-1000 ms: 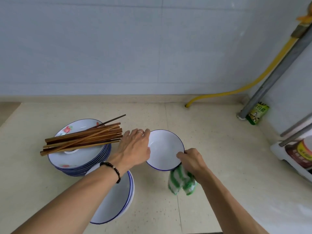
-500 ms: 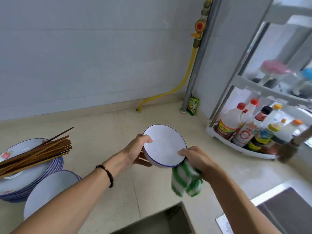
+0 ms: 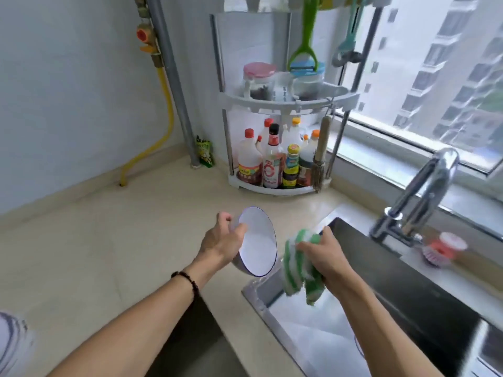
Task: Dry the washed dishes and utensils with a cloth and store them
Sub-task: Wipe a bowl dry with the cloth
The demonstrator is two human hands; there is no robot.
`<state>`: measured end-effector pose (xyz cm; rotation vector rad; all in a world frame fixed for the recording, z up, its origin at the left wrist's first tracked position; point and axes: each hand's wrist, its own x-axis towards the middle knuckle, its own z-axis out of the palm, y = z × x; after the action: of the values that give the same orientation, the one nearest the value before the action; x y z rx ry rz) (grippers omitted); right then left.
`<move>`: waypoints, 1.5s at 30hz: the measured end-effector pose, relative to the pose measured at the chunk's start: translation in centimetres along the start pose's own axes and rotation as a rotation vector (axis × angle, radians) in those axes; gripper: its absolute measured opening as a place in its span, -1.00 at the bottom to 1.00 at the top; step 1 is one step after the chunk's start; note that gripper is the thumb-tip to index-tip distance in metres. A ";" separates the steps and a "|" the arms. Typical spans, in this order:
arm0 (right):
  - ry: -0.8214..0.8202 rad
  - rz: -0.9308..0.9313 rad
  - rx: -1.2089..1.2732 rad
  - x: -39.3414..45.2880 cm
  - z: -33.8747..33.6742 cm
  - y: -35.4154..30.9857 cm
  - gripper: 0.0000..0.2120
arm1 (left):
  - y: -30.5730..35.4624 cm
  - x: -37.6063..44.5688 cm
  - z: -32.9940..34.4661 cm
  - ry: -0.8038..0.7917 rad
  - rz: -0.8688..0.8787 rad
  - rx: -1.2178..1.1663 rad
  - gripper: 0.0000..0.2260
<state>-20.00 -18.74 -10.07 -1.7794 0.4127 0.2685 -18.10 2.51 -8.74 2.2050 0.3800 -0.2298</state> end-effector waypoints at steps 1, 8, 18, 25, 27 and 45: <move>0.035 0.030 0.036 -0.2 -1.6 0.8 -0.74 | 0.7 -0.3 1.7 0.003 0.058 0.115 -0.63; 0.085 0.160 0.206 -1.6 -8.3 4.8 -0.91 | 4.1 -1.6 9.1 -0.081 0.295 0.456 -0.56; 0.088 0.164 0.407 -1.1 -10.9 6.2 -0.85 | 8.2 -2.6 11.0 -0.066 0.340 0.534 -0.59; -0.021 0.012 0.765 -1.2 -8.4 4.1 -0.60 | 8.9 -1.9 11.4 -0.162 0.146 0.328 -0.56; -0.166 -0.043 0.585 -2.1 -6.7 3.1 -0.56 | 9.0 -2.0 11.8 -0.151 0.088 0.161 -0.58; -0.419 -0.580 -0.886 -0.4 -6.6 4.8 -0.20 | 9.3 -1.2 10.0 -0.178 0.191 0.094 -0.47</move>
<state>-22.62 -26.04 -12.54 -2.5179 -0.6230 0.4336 -16.25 -11.03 -7.65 2.2739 0.0611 -0.3420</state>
